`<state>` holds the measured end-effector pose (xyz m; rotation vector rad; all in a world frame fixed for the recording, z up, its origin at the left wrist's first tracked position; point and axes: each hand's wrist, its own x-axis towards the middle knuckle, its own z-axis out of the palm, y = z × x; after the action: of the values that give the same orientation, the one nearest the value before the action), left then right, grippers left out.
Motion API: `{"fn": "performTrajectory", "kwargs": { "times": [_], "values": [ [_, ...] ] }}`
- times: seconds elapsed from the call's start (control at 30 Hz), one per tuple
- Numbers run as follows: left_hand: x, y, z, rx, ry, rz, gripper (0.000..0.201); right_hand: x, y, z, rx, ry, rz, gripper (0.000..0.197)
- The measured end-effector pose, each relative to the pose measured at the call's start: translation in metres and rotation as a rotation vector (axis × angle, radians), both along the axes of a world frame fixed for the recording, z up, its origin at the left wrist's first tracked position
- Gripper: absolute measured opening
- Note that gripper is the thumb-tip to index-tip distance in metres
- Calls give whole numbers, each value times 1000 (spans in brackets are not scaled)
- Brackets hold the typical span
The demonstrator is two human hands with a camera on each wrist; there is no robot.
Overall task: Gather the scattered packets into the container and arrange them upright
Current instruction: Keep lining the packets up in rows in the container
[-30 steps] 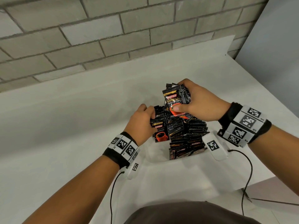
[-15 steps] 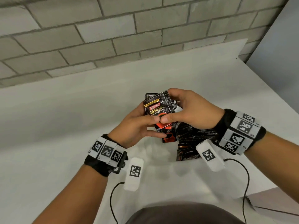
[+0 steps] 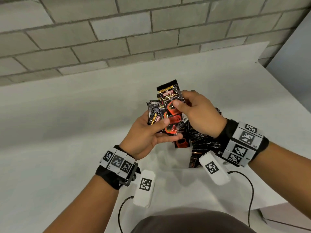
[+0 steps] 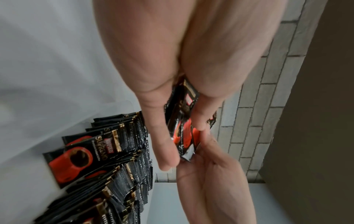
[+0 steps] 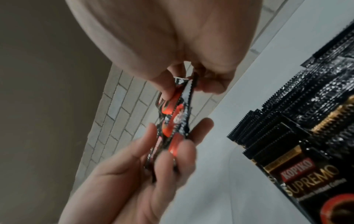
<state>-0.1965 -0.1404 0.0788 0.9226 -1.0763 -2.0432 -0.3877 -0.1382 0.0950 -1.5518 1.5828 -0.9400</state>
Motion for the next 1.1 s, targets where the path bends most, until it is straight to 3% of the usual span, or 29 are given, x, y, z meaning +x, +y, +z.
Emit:
{"fn": "performTrajectory", "kwargs": {
  "times": [0.23,0.37,0.47,0.53,0.6,0.7,0.9,1.1],
  "values": [
    [6,-6,-4,2,-81,102,39,-6,1,3,167,-330,-47,15],
    [11,-8,-5,-12,-119,182,33,-8,4,11,166,-491,-141,35],
    [11,-8,-9,-39,-156,245,30,-14,8,18,99,-601,-91,58],
    [11,-7,-11,-36,-165,264,31,-17,9,20,79,-671,-52,56],
    [10,-5,-12,-33,-167,257,31,-17,8,21,35,-631,-50,36],
    [10,-4,-12,-32,-150,253,31,-18,7,15,-46,-421,-68,12],
    [10,-3,-11,-70,-123,200,45,-16,6,7,41,-232,-69,55],
    [13,-5,-10,-82,-152,157,54,-17,5,9,161,-232,2,25]
  ]
}}
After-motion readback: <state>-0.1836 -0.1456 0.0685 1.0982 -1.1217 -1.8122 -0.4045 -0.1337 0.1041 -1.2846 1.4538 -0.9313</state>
